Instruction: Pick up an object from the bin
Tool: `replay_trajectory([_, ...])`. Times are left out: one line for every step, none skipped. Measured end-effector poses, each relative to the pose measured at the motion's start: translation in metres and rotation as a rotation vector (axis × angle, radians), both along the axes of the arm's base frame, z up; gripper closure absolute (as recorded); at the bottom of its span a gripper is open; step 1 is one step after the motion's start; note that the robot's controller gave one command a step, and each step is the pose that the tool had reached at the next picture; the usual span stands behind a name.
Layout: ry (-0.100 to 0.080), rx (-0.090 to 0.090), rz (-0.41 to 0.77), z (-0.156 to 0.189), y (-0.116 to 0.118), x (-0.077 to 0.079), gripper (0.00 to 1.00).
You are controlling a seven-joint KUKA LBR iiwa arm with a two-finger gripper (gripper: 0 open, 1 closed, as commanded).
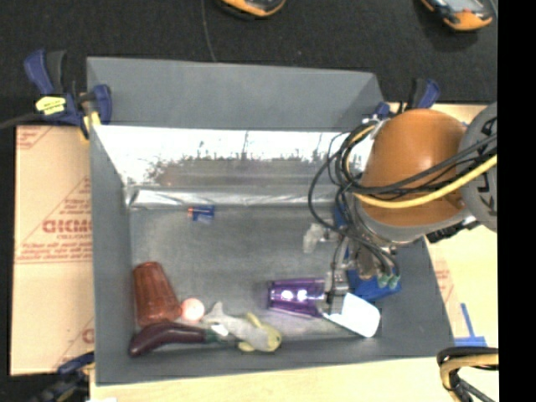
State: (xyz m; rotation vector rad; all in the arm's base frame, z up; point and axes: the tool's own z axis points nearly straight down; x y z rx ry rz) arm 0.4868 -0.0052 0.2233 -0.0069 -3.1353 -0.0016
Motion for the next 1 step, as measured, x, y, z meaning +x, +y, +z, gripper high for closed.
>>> replay_trajectory([-0.008,0.0,0.0,0.0039,-0.0002,0.0016,0.0])
